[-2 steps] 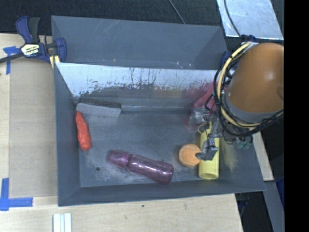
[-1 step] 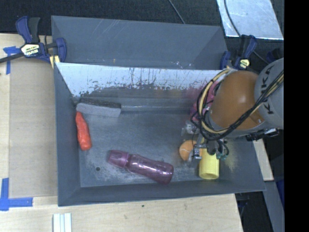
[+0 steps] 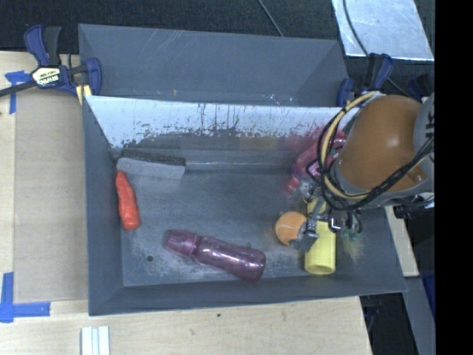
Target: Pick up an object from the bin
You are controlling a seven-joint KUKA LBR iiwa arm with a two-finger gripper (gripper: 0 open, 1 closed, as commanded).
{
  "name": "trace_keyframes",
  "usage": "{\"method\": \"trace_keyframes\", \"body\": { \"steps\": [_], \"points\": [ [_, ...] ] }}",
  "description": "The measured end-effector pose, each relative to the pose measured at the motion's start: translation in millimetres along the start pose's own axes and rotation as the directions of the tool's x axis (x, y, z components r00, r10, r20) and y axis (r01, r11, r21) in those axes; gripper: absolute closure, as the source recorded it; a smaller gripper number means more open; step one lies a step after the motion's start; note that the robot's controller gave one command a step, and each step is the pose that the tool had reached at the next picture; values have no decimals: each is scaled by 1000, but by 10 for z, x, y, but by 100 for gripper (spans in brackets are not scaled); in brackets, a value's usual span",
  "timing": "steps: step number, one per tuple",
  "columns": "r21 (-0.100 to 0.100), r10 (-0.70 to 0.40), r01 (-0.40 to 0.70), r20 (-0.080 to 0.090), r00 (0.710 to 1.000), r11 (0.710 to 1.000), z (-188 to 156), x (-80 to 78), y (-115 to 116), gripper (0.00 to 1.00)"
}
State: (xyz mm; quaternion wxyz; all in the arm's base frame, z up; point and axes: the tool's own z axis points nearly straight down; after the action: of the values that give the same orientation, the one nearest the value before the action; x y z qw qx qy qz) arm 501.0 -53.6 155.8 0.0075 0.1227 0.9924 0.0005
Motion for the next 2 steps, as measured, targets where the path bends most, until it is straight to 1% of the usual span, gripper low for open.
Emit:
{"method": "trace_keyframes", "body": {
  "steps": [1, 2],
  "points": [
    [2, -93, 93, -5, 996, 996, 562, -56, -4, 0],
    [-3, 143, -143, 12, 990, 990, 862, -198, 56, 0]
  ]
}}
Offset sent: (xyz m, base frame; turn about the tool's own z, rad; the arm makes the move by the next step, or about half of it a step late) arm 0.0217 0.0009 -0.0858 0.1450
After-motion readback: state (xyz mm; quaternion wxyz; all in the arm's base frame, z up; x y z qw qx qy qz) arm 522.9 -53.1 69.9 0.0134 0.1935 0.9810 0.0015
